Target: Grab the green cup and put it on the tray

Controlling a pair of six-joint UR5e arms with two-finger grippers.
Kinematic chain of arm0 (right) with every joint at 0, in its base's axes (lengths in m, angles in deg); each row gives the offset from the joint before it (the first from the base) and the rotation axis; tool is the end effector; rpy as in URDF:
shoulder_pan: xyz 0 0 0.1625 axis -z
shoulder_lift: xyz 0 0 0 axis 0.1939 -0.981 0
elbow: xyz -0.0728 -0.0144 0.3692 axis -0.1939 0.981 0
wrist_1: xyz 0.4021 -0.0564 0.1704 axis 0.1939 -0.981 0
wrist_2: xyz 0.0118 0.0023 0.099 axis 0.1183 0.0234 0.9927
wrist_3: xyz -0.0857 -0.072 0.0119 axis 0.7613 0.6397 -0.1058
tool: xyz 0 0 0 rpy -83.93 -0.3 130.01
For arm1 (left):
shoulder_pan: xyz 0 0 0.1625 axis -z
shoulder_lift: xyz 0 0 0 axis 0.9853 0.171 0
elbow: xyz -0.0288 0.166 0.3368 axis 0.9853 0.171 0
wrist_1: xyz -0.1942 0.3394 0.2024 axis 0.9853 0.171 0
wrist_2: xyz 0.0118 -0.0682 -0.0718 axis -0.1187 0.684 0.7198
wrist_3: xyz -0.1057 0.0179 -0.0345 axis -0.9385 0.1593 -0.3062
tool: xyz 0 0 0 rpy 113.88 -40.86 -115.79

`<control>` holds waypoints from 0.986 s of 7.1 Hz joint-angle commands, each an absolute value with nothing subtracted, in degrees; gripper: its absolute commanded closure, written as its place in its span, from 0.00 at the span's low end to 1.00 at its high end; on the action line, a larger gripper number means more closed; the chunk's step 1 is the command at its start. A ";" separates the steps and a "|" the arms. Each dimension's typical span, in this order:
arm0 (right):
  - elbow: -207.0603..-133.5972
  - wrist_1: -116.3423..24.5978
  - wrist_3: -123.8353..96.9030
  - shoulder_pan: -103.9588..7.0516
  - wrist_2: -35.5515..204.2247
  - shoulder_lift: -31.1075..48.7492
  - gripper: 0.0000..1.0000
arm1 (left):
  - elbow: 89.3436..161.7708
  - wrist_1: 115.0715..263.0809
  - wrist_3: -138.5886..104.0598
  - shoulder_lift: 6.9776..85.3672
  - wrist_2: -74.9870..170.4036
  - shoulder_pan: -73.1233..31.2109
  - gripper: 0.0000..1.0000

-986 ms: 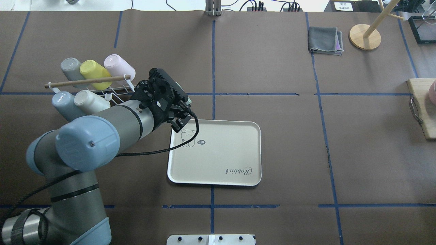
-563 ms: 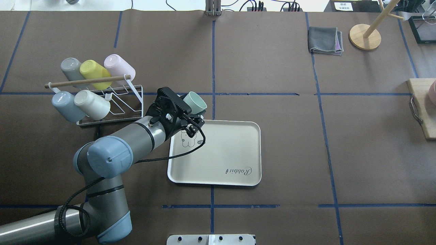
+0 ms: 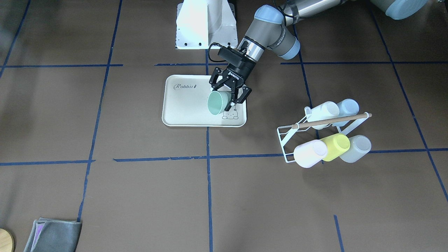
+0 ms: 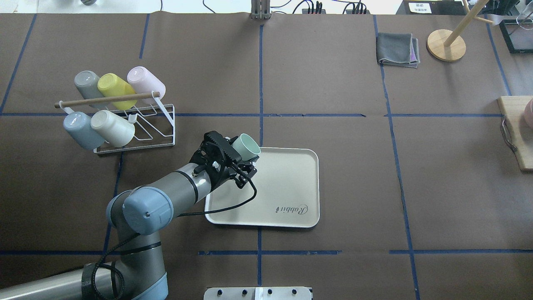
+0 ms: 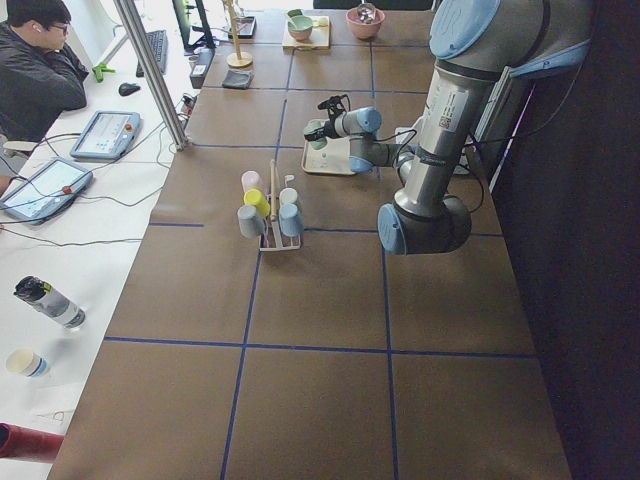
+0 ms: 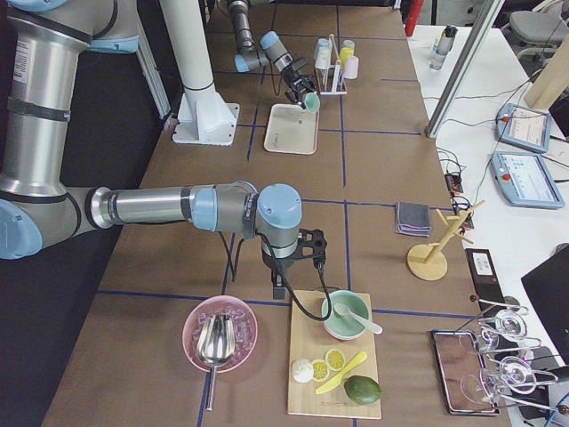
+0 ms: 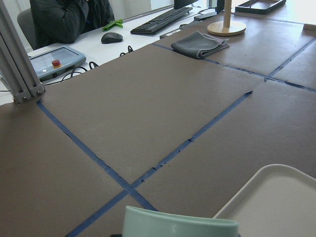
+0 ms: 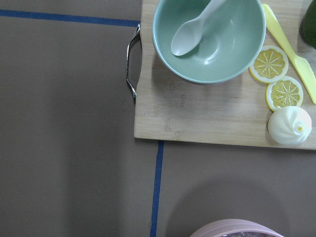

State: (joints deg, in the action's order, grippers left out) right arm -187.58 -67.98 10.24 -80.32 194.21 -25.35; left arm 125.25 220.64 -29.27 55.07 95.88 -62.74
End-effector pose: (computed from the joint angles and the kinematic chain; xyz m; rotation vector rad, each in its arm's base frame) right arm 0.0678 -0.4204 0.5697 0.0124 -0.7499 -0.0774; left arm 0.5751 -0.3610 0.1949 1.1916 0.9644 0.3701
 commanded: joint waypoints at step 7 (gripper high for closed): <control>-187.20 -68.00 10.33 -80.32 194.21 -25.70 0.00 | 122.39 220.89 -28.90 57.96 95.78 -65.83 0.19</control>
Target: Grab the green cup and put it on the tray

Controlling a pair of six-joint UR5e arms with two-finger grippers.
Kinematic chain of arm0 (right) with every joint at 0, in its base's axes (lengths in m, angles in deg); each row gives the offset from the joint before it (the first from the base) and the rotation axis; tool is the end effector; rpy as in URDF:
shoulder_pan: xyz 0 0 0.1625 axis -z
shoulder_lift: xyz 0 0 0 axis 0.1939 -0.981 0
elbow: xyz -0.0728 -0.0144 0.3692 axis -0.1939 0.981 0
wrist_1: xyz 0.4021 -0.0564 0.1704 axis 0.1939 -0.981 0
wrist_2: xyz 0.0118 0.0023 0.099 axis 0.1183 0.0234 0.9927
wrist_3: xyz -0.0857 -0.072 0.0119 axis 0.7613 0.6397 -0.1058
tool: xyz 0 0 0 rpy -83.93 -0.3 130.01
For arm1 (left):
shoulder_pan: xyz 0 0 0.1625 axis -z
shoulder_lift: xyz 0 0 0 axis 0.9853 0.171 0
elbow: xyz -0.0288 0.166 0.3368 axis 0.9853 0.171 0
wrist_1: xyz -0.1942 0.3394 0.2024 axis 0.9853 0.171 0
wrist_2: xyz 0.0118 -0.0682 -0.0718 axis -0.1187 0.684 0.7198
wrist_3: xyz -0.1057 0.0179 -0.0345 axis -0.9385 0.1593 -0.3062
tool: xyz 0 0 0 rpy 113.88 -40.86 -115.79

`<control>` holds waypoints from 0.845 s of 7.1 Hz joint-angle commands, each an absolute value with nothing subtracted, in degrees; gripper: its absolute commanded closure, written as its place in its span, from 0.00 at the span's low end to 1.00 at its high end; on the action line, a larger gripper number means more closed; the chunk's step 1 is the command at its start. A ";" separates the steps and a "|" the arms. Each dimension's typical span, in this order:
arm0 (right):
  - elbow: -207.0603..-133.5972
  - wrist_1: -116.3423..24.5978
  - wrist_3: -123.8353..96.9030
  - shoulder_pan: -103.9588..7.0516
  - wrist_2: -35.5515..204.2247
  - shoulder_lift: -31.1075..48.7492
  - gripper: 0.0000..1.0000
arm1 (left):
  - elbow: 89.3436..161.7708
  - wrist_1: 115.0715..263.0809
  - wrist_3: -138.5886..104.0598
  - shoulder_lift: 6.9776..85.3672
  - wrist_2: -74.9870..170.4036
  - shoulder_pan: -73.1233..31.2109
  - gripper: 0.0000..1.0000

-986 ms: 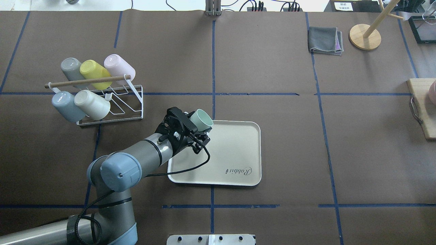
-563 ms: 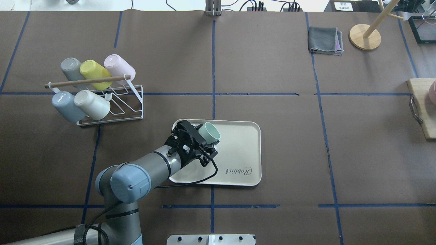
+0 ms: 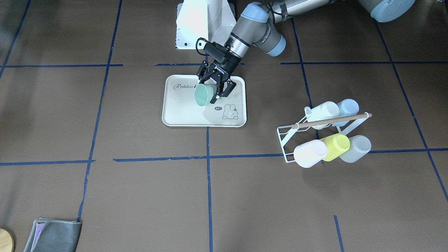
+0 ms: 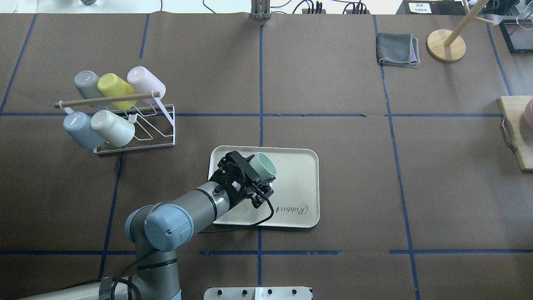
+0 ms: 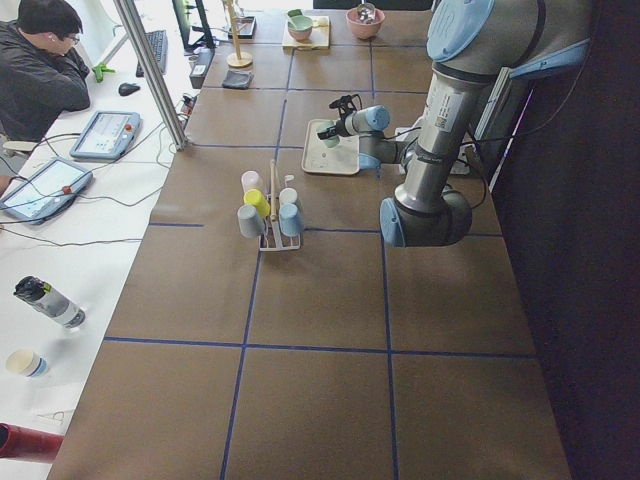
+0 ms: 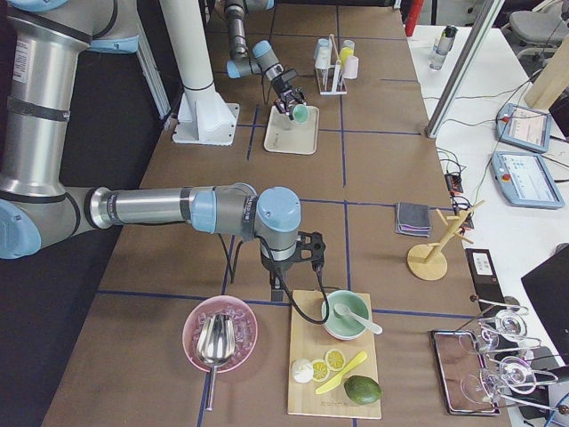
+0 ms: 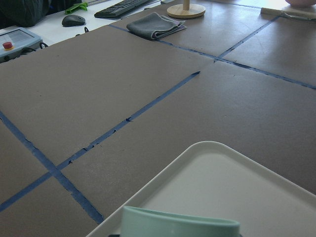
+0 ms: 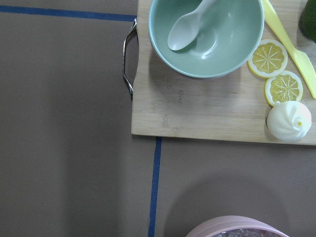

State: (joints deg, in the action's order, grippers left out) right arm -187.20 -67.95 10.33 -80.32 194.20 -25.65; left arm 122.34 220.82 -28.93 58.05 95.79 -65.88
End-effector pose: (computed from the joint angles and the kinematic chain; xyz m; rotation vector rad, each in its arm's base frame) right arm 0.0677 -0.4180 0.5753 0.0022 -0.7505 -0.0747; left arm 0.6097 -0.3332 0.1842 1.1732 0.9978 0.4154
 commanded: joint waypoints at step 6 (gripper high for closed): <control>-187.20 -67.91 10.42 -80.32 194.21 -25.70 0.00 | 122.30 223.27 -28.90 56.20 95.78 -65.74 0.19</control>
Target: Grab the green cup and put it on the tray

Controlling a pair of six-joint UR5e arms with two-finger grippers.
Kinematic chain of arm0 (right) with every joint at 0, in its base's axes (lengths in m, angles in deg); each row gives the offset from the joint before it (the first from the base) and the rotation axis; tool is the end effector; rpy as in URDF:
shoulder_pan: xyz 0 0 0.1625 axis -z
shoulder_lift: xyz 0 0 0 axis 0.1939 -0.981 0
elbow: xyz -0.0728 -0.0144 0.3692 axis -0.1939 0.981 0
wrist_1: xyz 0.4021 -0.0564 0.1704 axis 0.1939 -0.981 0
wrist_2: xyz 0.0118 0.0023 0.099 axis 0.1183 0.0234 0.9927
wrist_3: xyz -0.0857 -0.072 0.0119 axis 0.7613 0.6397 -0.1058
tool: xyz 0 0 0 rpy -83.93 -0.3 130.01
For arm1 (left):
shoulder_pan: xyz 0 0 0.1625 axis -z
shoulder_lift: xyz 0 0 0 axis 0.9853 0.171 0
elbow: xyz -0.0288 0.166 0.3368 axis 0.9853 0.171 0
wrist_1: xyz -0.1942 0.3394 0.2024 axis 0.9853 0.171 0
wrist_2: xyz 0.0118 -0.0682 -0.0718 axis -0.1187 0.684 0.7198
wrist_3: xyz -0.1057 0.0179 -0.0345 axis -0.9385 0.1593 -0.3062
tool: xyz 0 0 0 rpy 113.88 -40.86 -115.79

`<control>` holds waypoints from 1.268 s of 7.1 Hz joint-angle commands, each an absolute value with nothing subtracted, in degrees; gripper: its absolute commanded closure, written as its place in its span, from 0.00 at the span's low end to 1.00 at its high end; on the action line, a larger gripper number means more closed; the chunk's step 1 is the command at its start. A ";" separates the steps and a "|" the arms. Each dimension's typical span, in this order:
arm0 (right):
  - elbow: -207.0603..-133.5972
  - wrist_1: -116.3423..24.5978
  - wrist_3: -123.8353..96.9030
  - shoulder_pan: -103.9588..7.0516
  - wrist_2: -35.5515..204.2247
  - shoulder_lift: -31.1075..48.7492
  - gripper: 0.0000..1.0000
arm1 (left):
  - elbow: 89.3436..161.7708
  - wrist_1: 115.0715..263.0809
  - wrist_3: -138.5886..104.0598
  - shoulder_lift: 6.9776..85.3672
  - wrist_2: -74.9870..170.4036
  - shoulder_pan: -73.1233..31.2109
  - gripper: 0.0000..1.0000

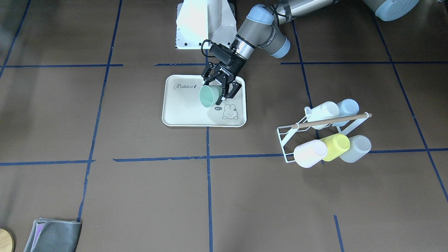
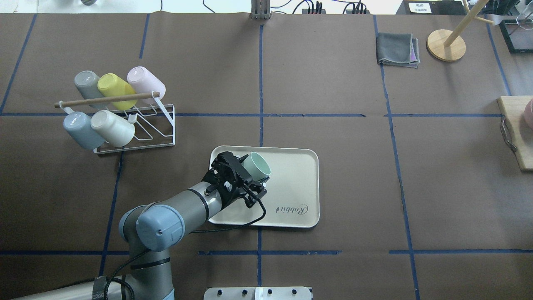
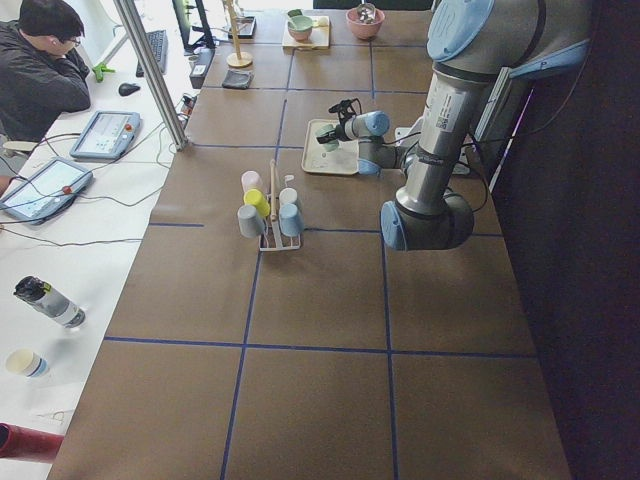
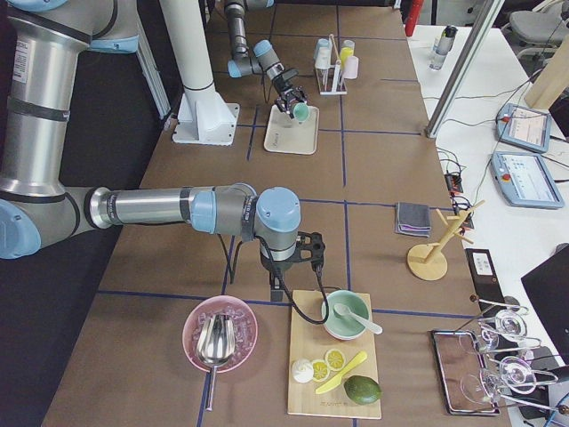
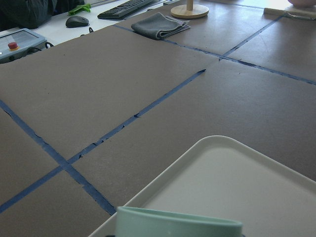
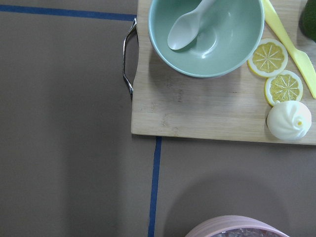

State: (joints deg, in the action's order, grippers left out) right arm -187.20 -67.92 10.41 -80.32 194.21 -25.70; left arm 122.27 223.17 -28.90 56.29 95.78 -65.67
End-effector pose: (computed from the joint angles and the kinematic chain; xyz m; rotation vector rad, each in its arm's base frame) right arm 0.0677 -0.4176 0.5756 0.0024 -0.7507 -0.0759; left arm 0.6042 -0.3343 0.2009 1.1800 1.0025 0.4092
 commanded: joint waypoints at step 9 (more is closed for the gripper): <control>-187.11 -67.91 10.42 -80.32 194.21 -25.79 0.00 | 122.13 223.27 -28.99 56.29 95.78 -66.09 0.15</control>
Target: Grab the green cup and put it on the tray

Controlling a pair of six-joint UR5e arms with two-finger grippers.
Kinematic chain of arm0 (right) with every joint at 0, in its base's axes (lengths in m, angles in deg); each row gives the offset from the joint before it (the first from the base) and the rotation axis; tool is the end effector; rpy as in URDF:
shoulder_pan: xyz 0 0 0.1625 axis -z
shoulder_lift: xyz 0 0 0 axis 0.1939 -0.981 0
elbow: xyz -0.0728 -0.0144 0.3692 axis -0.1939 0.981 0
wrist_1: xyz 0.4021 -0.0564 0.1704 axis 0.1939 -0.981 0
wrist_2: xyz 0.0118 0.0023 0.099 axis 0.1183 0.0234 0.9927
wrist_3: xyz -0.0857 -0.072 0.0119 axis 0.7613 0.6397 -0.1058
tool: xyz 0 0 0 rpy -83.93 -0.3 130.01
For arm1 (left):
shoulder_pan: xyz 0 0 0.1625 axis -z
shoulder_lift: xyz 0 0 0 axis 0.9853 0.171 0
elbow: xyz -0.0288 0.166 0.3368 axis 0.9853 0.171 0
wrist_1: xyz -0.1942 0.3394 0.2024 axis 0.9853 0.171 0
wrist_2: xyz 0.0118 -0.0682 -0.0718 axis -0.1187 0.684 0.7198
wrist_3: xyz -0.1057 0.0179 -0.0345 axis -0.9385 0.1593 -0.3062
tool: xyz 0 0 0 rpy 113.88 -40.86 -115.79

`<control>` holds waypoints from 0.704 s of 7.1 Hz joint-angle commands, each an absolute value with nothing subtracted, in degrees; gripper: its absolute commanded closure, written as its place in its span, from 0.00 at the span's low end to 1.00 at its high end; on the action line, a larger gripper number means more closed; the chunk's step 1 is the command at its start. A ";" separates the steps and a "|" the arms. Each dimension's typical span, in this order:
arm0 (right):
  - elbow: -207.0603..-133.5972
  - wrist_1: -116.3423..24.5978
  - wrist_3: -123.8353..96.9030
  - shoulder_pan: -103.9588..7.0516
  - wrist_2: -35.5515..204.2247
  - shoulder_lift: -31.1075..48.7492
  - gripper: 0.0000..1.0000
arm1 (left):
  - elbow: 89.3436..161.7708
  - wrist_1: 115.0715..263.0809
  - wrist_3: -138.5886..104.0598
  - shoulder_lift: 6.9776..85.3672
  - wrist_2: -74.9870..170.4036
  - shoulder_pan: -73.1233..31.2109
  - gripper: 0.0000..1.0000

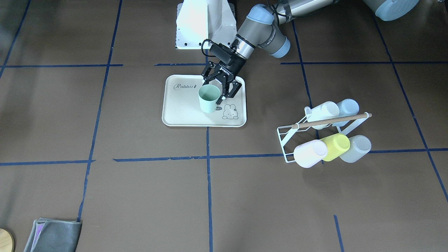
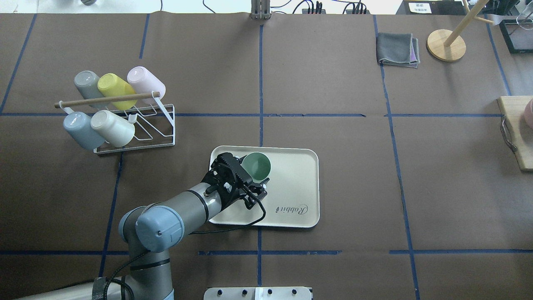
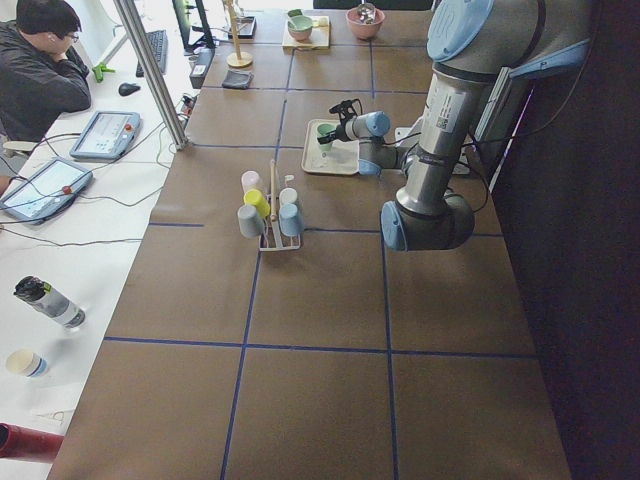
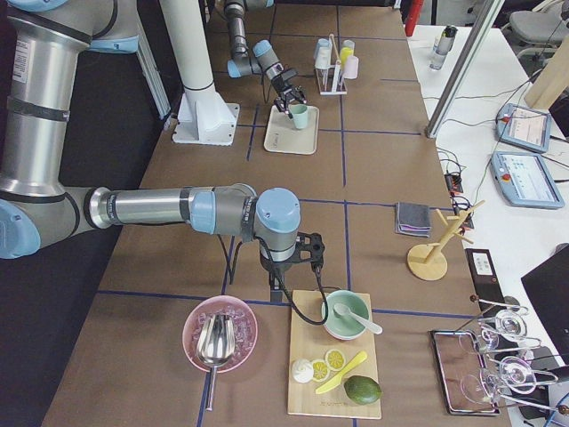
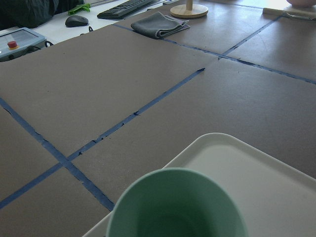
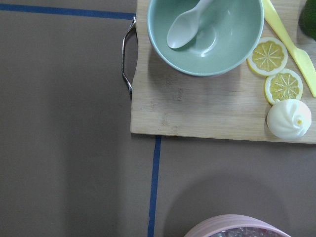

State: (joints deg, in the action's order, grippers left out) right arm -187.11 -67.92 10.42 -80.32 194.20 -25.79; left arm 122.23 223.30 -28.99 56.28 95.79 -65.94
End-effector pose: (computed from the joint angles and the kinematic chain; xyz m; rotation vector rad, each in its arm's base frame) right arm 0.0677 -0.4169 0.5771 -0.0006 -0.7507 -0.0749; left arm 0.6057 -0.3314 0.2011 1.1776 1.0076 0.4112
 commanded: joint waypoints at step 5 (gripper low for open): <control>-186.85 -67.91 10.42 -80.32 194.21 -25.79 0.00 | 122.04 223.18 -29.08 56.81 95.78 -66.44 0.14</control>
